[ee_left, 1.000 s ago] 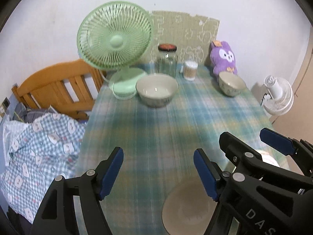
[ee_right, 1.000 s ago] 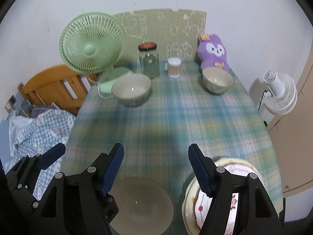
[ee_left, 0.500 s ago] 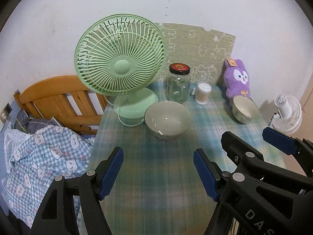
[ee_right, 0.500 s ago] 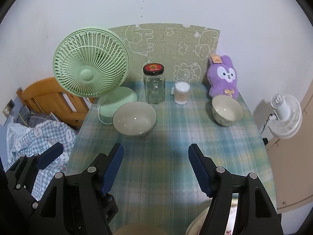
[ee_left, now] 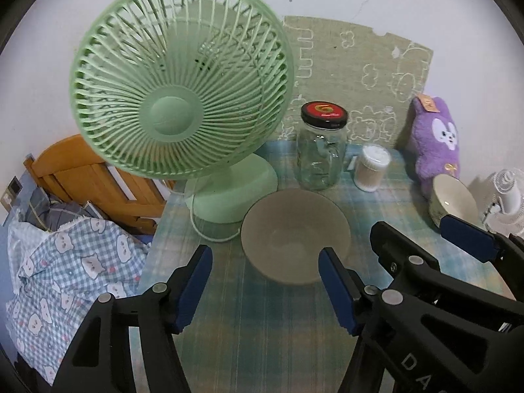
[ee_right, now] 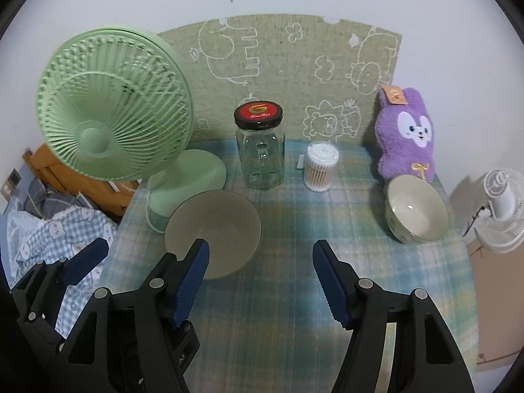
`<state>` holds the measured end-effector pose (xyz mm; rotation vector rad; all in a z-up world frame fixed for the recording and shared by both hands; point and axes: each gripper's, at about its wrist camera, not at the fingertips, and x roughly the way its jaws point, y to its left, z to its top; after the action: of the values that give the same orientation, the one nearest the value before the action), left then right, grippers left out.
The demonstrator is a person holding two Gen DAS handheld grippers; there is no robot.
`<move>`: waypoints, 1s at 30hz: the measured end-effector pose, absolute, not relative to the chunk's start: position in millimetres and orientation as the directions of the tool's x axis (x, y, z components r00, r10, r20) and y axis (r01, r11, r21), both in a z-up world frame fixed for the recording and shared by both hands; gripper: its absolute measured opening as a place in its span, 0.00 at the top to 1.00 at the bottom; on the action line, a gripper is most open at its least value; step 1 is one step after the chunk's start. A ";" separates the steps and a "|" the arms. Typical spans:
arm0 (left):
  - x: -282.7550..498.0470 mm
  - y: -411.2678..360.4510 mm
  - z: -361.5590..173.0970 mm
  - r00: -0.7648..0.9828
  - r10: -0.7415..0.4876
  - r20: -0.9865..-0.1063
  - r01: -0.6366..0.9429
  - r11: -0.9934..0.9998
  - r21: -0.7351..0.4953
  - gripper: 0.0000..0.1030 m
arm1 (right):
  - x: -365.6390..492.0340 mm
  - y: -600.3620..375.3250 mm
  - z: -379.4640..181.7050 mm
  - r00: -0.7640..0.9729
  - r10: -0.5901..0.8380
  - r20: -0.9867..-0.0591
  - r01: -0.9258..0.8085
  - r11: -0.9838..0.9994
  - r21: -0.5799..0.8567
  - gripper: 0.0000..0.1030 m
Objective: Organize plates and bowls
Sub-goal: 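Move both grippers to the cream bowl by the green fan and grasp its rim, then lift the cream bowl with both grippers and carry it toward the grey bowl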
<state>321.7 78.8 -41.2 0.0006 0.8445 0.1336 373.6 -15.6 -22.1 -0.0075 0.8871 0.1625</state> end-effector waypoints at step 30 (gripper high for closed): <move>393.2 107.3 -129.8 0.544 0.156 -0.825 -0.189 0.980 0.061 0.79 | 459.9 12.1 -115.1 0.523 0.109 -0.845 -0.160 0.987 0.029 0.87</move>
<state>393.2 107.3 -129.8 -0.0364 0.9746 0.2051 459.9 12.1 -115.1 -0.0543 1.0080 0.1612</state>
